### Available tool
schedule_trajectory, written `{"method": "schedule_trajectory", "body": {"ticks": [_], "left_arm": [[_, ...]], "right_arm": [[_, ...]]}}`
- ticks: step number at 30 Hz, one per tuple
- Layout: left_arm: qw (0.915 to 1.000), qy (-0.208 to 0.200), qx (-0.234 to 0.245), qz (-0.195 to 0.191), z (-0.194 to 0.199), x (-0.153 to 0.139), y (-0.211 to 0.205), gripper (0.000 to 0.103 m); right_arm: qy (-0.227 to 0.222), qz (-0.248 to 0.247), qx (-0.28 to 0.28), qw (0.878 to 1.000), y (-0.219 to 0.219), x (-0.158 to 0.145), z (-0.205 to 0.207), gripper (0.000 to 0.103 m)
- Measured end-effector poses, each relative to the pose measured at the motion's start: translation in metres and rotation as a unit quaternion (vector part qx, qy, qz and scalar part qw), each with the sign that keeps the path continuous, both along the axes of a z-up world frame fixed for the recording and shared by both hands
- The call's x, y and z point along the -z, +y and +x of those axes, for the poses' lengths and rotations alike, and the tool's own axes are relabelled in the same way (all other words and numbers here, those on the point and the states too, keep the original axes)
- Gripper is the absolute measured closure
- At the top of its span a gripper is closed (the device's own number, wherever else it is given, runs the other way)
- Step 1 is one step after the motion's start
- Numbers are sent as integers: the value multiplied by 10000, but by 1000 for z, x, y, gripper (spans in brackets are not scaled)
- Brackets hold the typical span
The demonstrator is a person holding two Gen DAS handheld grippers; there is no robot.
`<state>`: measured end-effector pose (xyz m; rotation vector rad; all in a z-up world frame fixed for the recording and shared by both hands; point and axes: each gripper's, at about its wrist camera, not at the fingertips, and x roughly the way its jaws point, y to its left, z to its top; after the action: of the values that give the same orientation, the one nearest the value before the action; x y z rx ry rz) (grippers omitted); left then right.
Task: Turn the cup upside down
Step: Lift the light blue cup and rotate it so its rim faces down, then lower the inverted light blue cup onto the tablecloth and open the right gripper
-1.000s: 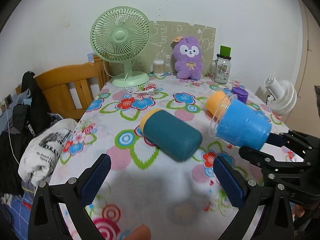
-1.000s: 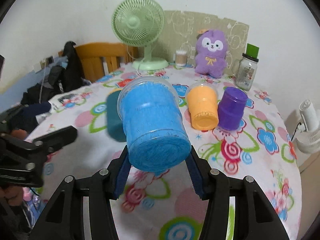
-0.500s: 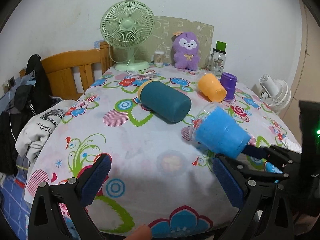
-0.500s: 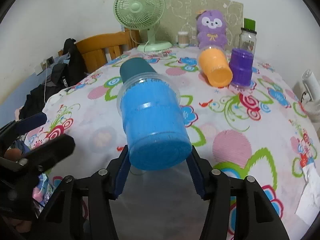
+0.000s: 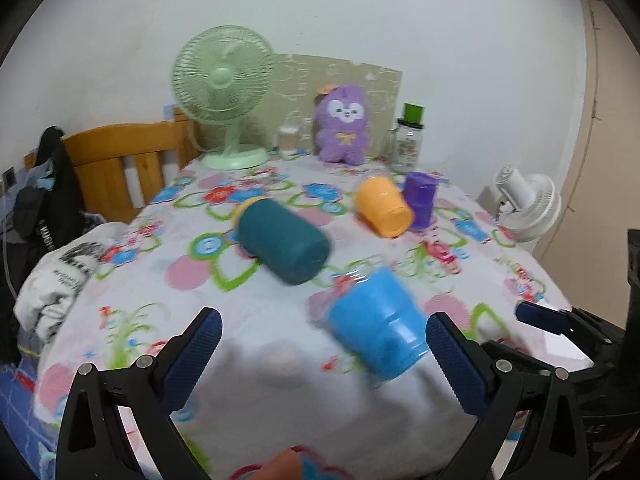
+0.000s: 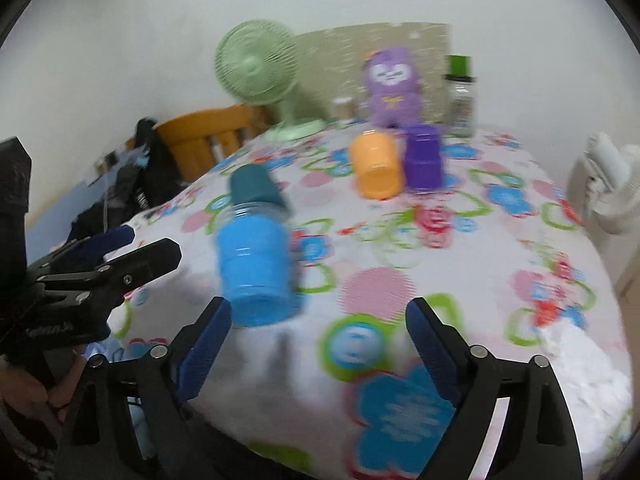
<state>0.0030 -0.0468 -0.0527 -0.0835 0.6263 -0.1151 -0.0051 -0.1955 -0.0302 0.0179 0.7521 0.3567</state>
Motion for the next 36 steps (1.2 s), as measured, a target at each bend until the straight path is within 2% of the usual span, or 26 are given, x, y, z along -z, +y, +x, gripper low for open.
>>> {"method": "schedule_trajectory", "body": {"ticks": [5, 9, 17, 18, 21, 24, 26, 30, 36], "left_arm": [[9995, 249, 171, 49, 21, 14, -39, 0], [9989, 408, 174, 171, 29, 26, -55, 0], [9960, 880, -105, -127, 45, 47, -50, 0], [9959, 888, -131, -98, 45, 49, -50, 3], [9957, 920, -108, -15, 44, 52, -52, 23], [9949, 1005, 16, -114, 42, 54, -52, 29], [9956, 935, -1, -69, 39, 53, -51, 31], [9988, 484, -95, 45, 29, 39, -46, 34], [9999, 28, -117, 72, 20, 15, -34, 36]], "right_arm": [[-87, 191, 540, 9983, -49, -4, -7, 11], [-45, 333, 735, 9967, -72, 2, -9, 11], [90, 518, 848, 9950, -88, 16, -8, 11], [96, 534, 849, 9949, -89, 17, -7, 11], [121, 591, 863, 9944, -90, 18, -5, 11], [131, 600, 855, 9944, -89, 18, -2, 11], [121, 592, 829, 9947, -86, 17, -1, 11], [126, 560, 772, 9954, -80, 17, -1, 11], [119, 528, 678, 9962, -71, 15, -1, 11]]}}
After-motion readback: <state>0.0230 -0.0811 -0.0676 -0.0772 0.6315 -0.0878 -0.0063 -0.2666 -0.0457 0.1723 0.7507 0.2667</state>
